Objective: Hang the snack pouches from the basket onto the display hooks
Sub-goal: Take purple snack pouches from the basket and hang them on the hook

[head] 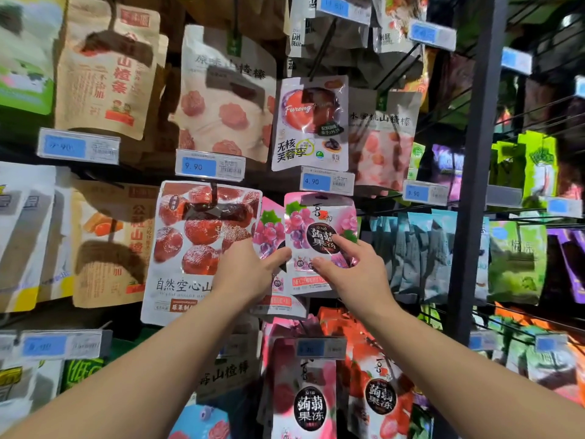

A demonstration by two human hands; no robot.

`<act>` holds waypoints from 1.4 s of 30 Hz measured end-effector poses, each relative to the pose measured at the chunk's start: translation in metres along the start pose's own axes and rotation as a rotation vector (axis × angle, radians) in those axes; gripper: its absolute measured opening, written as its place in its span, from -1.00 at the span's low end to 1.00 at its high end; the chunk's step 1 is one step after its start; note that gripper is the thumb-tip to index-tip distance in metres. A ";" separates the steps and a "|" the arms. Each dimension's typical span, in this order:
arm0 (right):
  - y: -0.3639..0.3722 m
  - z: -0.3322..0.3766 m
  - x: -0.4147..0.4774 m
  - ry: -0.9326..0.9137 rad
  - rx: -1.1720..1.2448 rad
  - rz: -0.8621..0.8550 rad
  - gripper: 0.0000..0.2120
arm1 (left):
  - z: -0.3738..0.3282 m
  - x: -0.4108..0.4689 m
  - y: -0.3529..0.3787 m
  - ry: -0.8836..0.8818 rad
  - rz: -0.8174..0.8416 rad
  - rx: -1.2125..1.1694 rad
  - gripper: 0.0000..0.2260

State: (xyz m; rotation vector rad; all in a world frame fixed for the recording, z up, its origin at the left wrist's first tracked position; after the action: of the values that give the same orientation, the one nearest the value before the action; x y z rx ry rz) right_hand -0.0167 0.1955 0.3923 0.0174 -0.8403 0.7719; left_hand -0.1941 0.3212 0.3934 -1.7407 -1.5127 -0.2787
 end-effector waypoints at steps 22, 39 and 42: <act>0.011 -0.046 0.022 -0.023 -0.027 0.143 -0.45 | 0.018 -0.013 -0.007 -0.017 -0.099 0.081 -0.50; 0.082 -0.108 0.103 -0.021 -0.083 0.098 -0.42 | 0.040 -0.009 -0.014 0.029 -0.166 0.069 -0.55; 0.093 -0.119 0.114 -0.012 -0.093 0.072 -0.44 | 0.041 -0.007 -0.013 0.045 -0.173 0.070 -0.58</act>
State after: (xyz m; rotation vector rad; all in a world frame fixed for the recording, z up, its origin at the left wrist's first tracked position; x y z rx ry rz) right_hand 0.0521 0.3688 0.3627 -0.0911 -0.8910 0.8003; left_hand -0.2210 0.3432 0.3677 -1.5415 -1.6237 -0.3460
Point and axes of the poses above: each hand's wrist, its own x-axis towards the middle knuckle, its own y-axis out of the palm, z = x × y, the point moved 7 cm from there along x, towards the middle knuckle, and after that the axes turned 3 degrees about z, right-handed, at the moved point
